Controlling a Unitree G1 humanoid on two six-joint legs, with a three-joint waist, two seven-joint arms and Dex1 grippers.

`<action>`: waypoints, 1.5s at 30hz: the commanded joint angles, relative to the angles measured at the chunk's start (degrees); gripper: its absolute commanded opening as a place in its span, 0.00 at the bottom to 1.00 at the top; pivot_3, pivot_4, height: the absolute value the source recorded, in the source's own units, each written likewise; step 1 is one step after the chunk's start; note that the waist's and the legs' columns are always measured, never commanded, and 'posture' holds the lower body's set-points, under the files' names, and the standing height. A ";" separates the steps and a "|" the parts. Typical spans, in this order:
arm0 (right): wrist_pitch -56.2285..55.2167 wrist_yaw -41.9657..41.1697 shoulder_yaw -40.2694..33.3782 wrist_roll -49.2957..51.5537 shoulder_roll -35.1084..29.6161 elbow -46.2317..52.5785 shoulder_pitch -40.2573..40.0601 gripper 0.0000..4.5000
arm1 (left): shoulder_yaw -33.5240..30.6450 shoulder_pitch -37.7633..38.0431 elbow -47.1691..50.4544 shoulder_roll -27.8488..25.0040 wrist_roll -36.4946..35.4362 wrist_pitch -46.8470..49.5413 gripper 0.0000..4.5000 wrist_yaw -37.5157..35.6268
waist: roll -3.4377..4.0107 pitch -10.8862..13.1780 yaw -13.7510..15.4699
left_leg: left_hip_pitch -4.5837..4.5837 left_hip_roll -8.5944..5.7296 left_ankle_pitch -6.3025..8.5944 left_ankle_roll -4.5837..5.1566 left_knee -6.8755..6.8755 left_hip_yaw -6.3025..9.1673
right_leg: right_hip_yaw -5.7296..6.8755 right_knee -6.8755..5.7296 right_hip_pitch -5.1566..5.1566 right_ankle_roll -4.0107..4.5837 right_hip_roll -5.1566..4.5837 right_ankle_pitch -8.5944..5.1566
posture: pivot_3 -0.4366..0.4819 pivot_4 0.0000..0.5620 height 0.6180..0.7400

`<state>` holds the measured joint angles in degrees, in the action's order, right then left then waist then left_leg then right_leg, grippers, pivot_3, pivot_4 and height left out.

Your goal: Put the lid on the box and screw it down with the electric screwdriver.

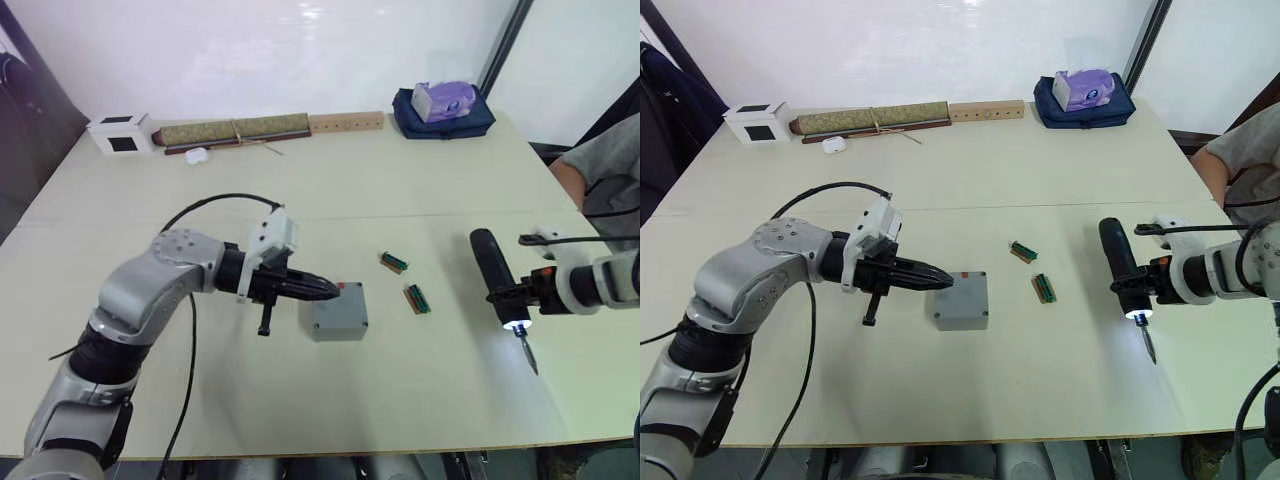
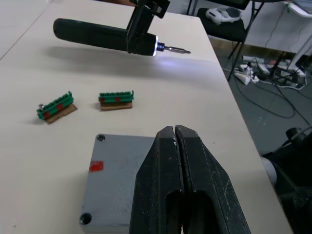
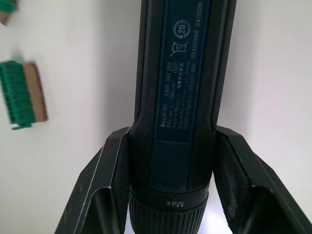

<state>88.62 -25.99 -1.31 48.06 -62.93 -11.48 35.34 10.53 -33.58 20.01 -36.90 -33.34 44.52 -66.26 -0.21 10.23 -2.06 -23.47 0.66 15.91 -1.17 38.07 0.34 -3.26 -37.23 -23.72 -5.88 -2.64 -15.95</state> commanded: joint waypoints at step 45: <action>-29.06 -7.08 3.96 -4.95 19.47 55.33 -30.46 0.99 | 6.48 6.01 -13.16 0.11 15.29 -13.41 0.00 2.81 | -0.12 -0.02 1.33 | 0.12 0.02 -0.01 -0.02 0.17 0.23 | 0.23 -0.08 0.27 -0.04 0.04 0.01 | 0.48 0.27 1.00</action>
<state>60.58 -34.18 2.16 43.16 -44.59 42.15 4.77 16.48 -26.73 6.76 -36.93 -18.78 32.97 -62.23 -0.32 10.21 -0.73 -23.34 0.66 15.90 -1.19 38.24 0.56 -3.04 -37.31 -23.44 -5.92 -2.60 -15.94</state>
